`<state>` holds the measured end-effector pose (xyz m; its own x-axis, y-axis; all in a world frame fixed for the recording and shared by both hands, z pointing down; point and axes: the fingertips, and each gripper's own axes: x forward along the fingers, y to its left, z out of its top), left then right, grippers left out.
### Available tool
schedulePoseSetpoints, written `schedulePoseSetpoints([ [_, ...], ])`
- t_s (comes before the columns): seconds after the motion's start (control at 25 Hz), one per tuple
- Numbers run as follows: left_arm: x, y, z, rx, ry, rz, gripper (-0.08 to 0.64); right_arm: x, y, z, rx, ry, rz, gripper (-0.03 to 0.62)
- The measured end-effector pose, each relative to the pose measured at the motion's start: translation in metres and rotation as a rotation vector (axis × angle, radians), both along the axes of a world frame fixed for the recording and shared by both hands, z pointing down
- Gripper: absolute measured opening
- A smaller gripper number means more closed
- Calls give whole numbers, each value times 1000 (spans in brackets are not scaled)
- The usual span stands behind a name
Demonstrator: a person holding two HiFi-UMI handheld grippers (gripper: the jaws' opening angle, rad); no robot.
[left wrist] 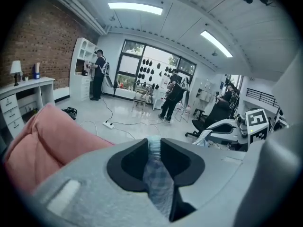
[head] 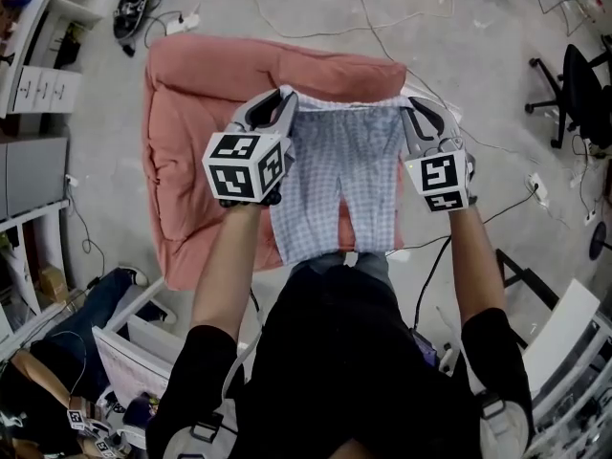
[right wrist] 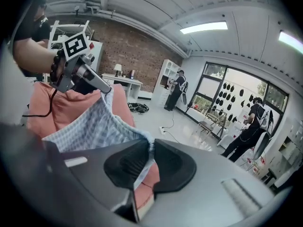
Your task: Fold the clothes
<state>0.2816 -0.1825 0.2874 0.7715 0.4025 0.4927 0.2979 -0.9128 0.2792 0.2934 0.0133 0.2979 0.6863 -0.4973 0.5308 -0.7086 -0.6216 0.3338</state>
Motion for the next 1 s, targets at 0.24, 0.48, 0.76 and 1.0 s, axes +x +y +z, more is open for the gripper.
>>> schedulePoseSetpoints([
  [0.24,-2,-2,52,-1,-78,-12,88,-2,-7,49,-17,-75,10,40],
  [0.48,-3,-9,94,-14,-135,-20,89,-8,-9,97,-17,-148,33,40],
  [0.76,-16,-5,180,-18,-220,-65,89,-18,-5,181,-30,-235,39,40],
  [1.0,-16,-13,241,-17,-260,-97,91,-25,-9,247,-50,-296,55,41],
])
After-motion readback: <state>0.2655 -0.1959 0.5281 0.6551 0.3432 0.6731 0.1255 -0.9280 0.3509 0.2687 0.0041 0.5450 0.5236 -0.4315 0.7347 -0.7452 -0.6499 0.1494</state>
